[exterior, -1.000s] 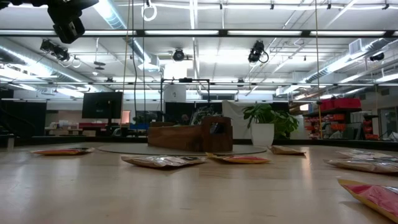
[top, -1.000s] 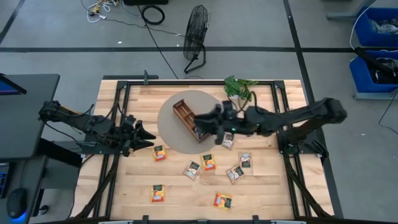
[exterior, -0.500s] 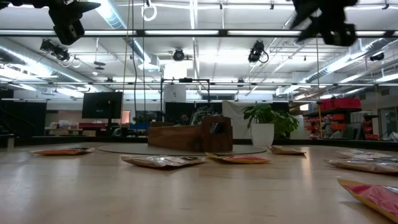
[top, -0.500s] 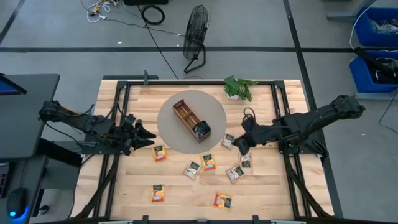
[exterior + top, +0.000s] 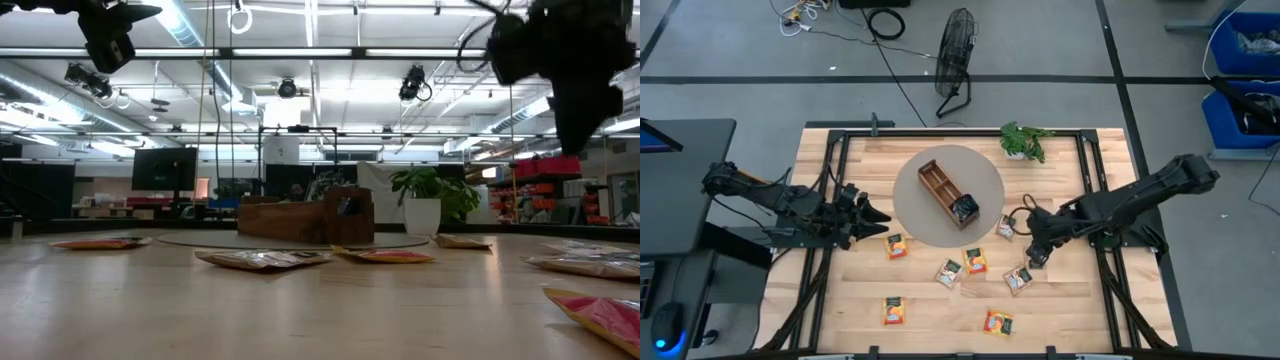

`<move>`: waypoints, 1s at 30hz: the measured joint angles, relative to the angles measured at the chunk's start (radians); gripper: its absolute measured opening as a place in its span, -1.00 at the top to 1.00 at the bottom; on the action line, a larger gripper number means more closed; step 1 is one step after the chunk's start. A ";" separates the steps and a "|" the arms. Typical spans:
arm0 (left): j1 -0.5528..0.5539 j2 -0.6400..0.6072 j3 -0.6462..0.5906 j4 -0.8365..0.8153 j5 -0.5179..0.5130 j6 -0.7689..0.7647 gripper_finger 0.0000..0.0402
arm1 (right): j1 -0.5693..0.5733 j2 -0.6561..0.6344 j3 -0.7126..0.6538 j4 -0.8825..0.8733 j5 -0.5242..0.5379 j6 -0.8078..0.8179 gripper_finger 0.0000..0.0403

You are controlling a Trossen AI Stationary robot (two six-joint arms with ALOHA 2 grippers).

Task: Pick & Place Tea
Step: Put the brown tea bag into the middle section of the wooden organizer

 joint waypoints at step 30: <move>0.060 0.000 0.000 -0.017 -0.001 -0.088 0.01 | -0.127 0.014 -0.328 0.242 -0.091 -0.209 0.20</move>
